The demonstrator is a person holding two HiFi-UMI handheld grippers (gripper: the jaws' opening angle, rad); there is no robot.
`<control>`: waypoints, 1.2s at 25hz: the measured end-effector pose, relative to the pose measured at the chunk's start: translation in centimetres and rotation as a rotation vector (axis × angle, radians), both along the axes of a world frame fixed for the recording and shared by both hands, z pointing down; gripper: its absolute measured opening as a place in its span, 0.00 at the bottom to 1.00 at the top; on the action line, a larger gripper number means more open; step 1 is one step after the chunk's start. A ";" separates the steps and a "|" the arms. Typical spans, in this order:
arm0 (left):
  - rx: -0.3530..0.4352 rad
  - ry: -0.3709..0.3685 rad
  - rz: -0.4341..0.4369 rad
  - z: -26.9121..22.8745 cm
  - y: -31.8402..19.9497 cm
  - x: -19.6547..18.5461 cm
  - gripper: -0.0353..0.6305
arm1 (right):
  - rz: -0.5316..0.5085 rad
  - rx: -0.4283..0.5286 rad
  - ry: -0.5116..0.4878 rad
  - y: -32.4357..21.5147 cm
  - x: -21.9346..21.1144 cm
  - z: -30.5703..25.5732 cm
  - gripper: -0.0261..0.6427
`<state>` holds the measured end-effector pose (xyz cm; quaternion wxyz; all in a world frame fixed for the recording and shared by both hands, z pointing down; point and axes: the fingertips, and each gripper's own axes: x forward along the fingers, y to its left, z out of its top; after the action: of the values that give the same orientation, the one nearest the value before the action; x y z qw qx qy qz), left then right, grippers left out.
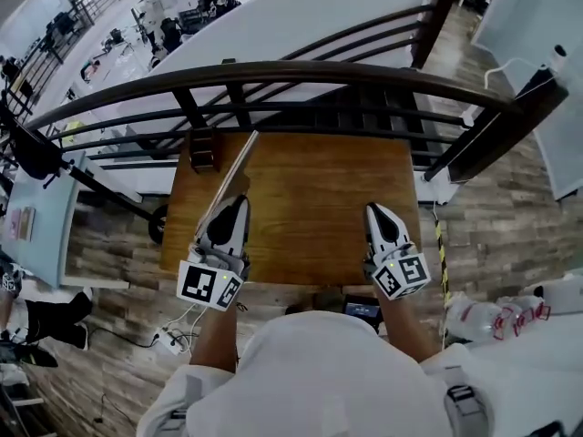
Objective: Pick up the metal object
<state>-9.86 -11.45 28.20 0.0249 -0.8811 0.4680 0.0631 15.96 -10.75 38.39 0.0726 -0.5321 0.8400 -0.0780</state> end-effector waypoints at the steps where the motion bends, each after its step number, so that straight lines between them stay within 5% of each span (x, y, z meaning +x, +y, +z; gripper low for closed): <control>1: -0.003 0.008 -0.003 0.3 0.6 -0.8 0.08 | 0.006 0.001 0.004 0.8 -0.5 -0.1 0.08; 16: 0.007 -0.033 -0.083 2.3 5.0 -7.0 0.08 | 0.042 0.021 0.072 5.6 -4.5 -1.9 0.08; 30: -0.027 -0.056 -0.171 2.5 9.3 -3.3 0.08 | 0.063 0.008 0.091 8.1 2.6 -2.7 0.08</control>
<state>-13.18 -2.11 30.72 0.0314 -0.8395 0.5416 0.0295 18.57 -2.64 35.69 0.0387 -0.5611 0.8255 -0.0478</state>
